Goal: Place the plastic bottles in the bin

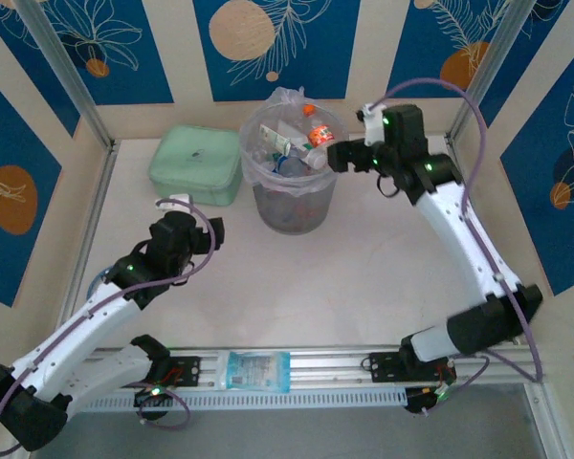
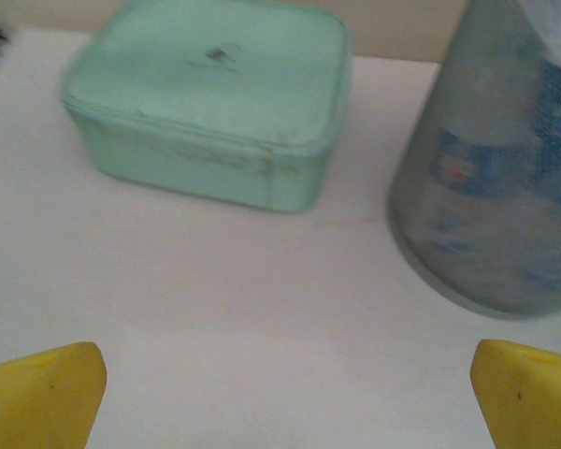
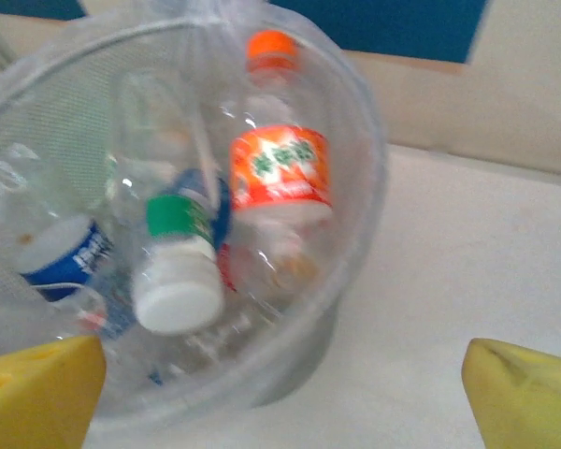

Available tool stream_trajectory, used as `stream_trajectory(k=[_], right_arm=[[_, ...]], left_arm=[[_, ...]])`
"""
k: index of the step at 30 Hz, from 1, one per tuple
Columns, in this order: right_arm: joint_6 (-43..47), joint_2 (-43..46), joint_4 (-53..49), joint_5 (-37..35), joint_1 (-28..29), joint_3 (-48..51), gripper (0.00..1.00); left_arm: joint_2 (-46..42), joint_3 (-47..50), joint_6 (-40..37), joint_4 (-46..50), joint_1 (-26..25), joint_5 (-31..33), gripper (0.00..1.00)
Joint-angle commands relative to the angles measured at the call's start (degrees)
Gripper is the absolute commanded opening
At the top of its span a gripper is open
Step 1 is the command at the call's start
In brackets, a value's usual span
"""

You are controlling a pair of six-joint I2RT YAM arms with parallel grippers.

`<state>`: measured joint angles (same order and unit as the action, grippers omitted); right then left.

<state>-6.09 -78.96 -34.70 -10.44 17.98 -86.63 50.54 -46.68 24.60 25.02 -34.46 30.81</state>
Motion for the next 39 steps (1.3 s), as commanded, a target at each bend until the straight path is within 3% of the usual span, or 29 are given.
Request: stream_trajectory(k=[1, 8, 12, 16, 21, 26, 30, 39], right_arm=[[-0.90, 6.37, 11.77, -4.76, -2.09, 12.79, 0.99], [-4.53, 14.52, 13.90, -10.43, -6.68, 32.09, 0.99], [-5.17, 18.01, 25.28, -6.52, -9.62, 46.24, 0.99], [-4.66, 15.33, 34.42, -7.47, -10.35, 54.02, 0.99], [-4.90, 9.00, 44.30, -3.20, -10.78, 58.68, 0.99], [-2.51, 4.97, 47.52, -1.77, -10.87, 57.37, 0.99], [-1.39, 3.62, 56.21, -2.02, -11.31, 59.09, 0.99], [-0.03, 0.18, 63.97, -0.21, -13.42, 59.02, 0.99]], left_arm=[[-1.82, 3.92, -9.68, -5.75, 1.60, 10.10, 1.00], [-1.15, 14.19, -18.45, -19.41, 5.96, 14.71, 1.00], [2.38, 19.78, -22.52, -28.77, 9.37, 15.07, 1.00], [6.72, 22.43, -24.60, -34.36, 11.36, 13.58, 1.00], [13.62, 28.56, -29.06, -52.34, 14.27, 8.36, 1.00], [19.67, 27.27, -31.99, -54.76, 15.29, 6.08, 1.00], [24.64, 27.25, -36.26, -63.91, 16.48, 1.39, 1.00], [33.29, 23.93, -39.27, -72.49, 17.23, 0.31, 1.00]])
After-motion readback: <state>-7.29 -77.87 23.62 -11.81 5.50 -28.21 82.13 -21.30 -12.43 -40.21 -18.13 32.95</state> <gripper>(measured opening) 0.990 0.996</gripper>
